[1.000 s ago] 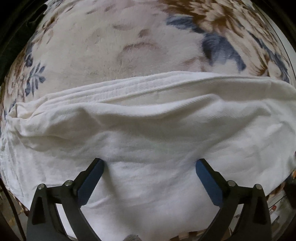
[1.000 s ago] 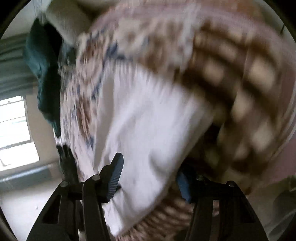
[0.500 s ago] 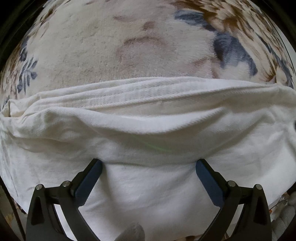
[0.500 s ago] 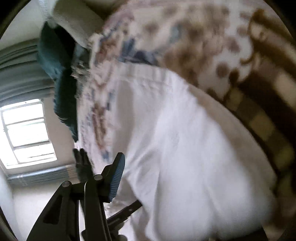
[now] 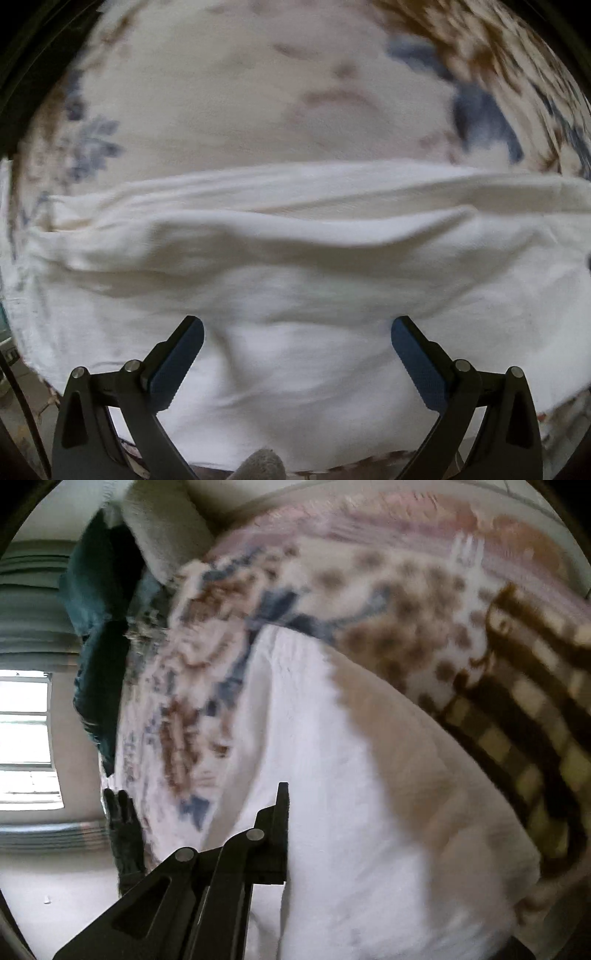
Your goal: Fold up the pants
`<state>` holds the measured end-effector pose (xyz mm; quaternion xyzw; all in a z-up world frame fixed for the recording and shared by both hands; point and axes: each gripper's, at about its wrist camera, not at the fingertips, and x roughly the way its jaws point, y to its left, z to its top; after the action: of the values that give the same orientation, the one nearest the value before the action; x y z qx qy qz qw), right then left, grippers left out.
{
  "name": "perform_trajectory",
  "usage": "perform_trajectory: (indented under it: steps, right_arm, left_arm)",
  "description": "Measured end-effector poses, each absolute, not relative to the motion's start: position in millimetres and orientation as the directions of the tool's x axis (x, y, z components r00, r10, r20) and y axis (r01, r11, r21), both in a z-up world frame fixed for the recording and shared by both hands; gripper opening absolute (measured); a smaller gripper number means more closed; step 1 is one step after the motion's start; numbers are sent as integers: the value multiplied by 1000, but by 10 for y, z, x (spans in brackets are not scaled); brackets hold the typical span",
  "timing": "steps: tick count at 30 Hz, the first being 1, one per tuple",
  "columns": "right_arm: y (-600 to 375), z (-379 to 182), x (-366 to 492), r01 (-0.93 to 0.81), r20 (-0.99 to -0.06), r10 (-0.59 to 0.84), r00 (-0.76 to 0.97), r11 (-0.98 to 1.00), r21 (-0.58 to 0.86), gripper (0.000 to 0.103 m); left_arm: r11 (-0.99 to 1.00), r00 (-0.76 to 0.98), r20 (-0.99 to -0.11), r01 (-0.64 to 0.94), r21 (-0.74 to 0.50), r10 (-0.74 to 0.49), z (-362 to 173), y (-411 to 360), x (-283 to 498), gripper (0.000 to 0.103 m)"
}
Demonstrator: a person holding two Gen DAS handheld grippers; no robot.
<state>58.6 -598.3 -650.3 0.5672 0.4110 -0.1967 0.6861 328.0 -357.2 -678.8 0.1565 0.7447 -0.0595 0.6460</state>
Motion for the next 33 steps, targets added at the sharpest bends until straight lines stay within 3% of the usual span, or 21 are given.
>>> perform_trajectory:
  steps: [9, 17, 22, 28, 29, 30, 31, 32, 33]
  right_arm:
    - [-5424, -5729, 810, 661, -742, 197, 641, 351, 664, 5]
    - [-4250, -5296, 1070, 594, -743, 221, 632, 478, 647, 5]
    - [-3237, -5366, 1363, 526, -766, 237, 598, 604, 598, 5]
    - [-1605, -5959, 1765, 367, -865, 230, 447, 834, 411, 7]
    - [-1319, -6135, 1832, 334, -894, 230, 384, 868, 367, 14]
    - [-1165, -6253, 1872, 324, -913, 236, 334, 880, 346, 30]
    - [-1062, -6338, 1912, 313, -923, 248, 294, 888, 338, 39]
    - [-933, -6345, 1916, 284, -925, 270, 269, 895, 344, 56]
    - [-873, -6294, 1903, 256, -919, 287, 271, 899, 356, 65]
  left_arm:
    - [945, -59, -983, 289, 152, 176, -6462, -3066, 3481, 103]
    - [974, -59, -987, 180, 135, 148, -6209, -1885, 3611, 103]
    - [977, -34, -983, 128, 173, 178, -6076, -838, 3550, 103]
    - [968, -66, -967, 71, 242, 247, -6133, 285, 3244, 103]
    - [967, -65, -966, 62, 246, 250, -6077, 436, 3062, 103]
    - [968, -65, -966, 49, 246, 249, -6045, 544, 3043, 103]
    - [971, -63, -969, 31, 238, 240, -6040, 635, 3057, 103]
    - [973, -59, -971, 18, 231, 232, -5997, 729, 3053, 103]
    - [975, -51, -974, 5, 221, 221, -5930, 803, 3032, 103]
